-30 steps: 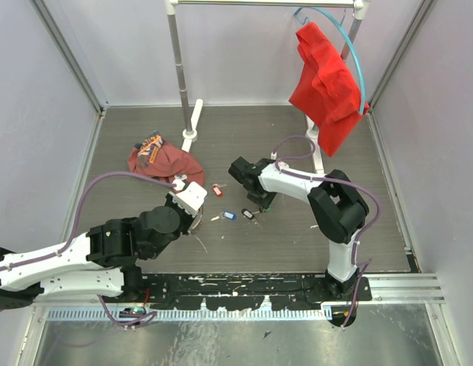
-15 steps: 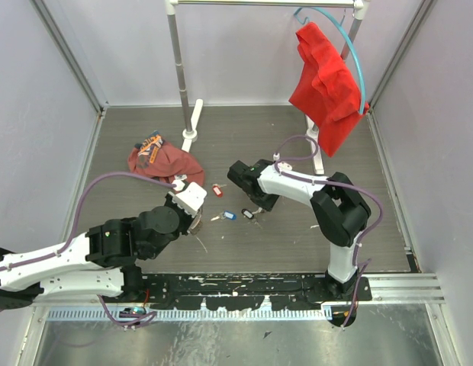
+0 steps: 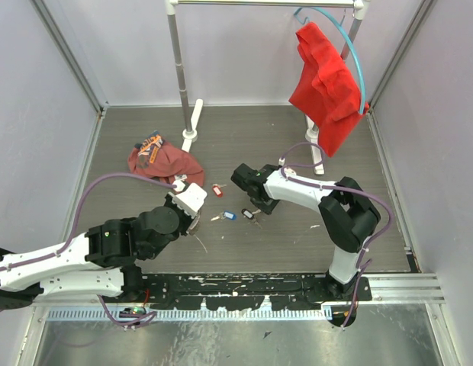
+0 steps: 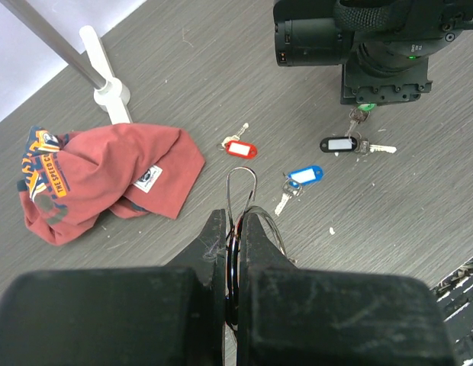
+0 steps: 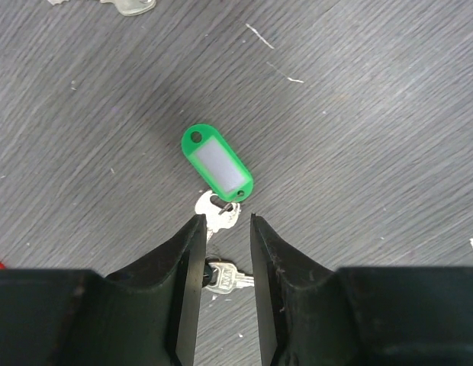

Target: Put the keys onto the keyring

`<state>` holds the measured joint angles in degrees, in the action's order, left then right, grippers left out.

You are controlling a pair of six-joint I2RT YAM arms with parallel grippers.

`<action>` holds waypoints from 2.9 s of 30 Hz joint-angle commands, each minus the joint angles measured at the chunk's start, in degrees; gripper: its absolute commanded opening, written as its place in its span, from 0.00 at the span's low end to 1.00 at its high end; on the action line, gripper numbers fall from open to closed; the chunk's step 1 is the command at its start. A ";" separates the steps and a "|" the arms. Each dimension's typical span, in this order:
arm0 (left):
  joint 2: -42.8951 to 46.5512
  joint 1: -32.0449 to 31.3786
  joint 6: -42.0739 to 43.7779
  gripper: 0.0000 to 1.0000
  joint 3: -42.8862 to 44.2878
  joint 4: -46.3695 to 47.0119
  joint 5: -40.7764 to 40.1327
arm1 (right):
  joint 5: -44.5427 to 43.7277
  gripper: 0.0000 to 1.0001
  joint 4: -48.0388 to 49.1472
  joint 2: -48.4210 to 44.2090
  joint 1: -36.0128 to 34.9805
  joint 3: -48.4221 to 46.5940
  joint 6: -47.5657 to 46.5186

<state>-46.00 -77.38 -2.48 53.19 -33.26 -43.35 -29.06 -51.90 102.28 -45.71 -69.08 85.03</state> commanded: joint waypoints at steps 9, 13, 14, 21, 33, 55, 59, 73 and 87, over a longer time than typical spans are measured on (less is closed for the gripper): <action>0.45 0.13 0.99 0.00 1.06 0.62 0.19 | -1.08 0.35 2.50 1.09 -0.19 -0.77 2.29; 0.47 0.18 0.99 0.00 1.04 0.62 0.35 | -1.22 0.34 1.45 2.21 -0.21 -1.32 2.58; 0.47 0.19 1.03 0.00 1.05 0.60 0.42 | -1.25 0.34 1.35 2.41 -0.19 -1.39 2.61; 0.47 0.14 1.09 0.00 0.95 0.57 0.33 | -2.09 0.28 1.02 2.90 -0.23 -1.50 2.83; 0.49 0.17 1.16 0.00 0.87 0.47 0.37 | -2.71 0.06 0.88 2.23 -0.17 -1.32 2.28; -10.37 0.16 -4.07 0.00 18.24 -9.66 4.72 | 24.24 0.01 7.69 -42.24 -1.06 -5.31 -66.10; -14.12 0.12 -4.03 0.00 23.19 -12.34 6.93 | 28.82 0.01 9.64 -47.15 -1.09 -6.04 -74.05; -17.78 0.13 10.96 0.00 26.53 2.57 4.84 | 47.33 0.01 8.54 -48.03 -1.11 -13.34 -95.98; -22.12 0.10 21.21 0.00 31.28 13.78 6.03 | 48.43 0.01 17.80 -51.74 -1.10 -13.15 -105.19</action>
<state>-67.37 -77.38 15.90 80.79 -24.73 -37.58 18.20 -41.54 51.40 -46.50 -80.71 -16.62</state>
